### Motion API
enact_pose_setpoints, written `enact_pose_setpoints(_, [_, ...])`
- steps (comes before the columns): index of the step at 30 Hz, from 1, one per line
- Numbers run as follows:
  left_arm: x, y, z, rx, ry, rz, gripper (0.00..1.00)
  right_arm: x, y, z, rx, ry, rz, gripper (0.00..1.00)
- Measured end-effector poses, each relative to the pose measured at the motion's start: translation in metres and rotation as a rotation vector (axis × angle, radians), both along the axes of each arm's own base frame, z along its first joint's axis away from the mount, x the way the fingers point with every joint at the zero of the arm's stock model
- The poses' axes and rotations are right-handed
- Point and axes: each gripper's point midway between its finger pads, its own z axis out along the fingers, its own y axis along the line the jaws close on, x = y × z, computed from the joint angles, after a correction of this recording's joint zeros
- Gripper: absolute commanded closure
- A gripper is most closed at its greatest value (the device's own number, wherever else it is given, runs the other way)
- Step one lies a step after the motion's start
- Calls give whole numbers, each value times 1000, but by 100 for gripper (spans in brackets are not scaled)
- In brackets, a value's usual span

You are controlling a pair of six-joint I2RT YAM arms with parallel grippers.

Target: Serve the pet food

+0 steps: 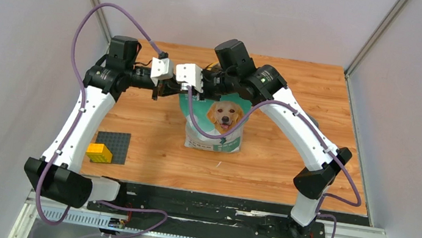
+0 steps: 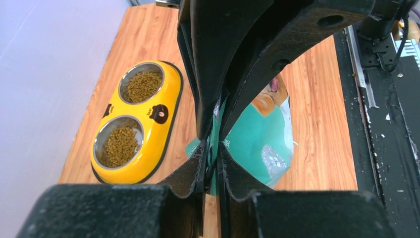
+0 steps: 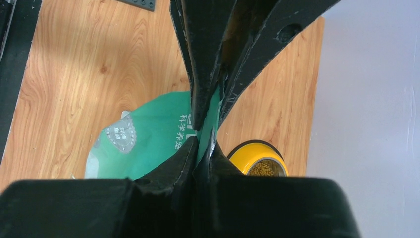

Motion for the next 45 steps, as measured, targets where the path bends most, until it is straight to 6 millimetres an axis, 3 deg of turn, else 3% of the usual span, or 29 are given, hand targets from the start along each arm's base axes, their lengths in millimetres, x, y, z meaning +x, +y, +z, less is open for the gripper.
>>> enact_pose_setpoints(8, [-2, -1, 2, -10, 3, -12, 70, -1, -1, -1, -6, 2, 1, 100])
enact_pose_setpoints(14, [-3, -2, -5, 1, 26, -49, 99, -3, -1, -2, -16, -1, 10, 100])
enact_pose_setpoints(25, [-1, -4, -5, 6, -2, -64, 100, 0, -10, -1, -62, -66, -36, 100])
enact_pose_setpoints(35, [2, -3, -3, 5, -23, -58, 100, 3, -46, 0, -132, -134, -154, 100])
enact_pose_setpoints(45, [4, -3, -2, 10, -37, -50, 100, 4, -96, 13, -138, -123, -261, 100])
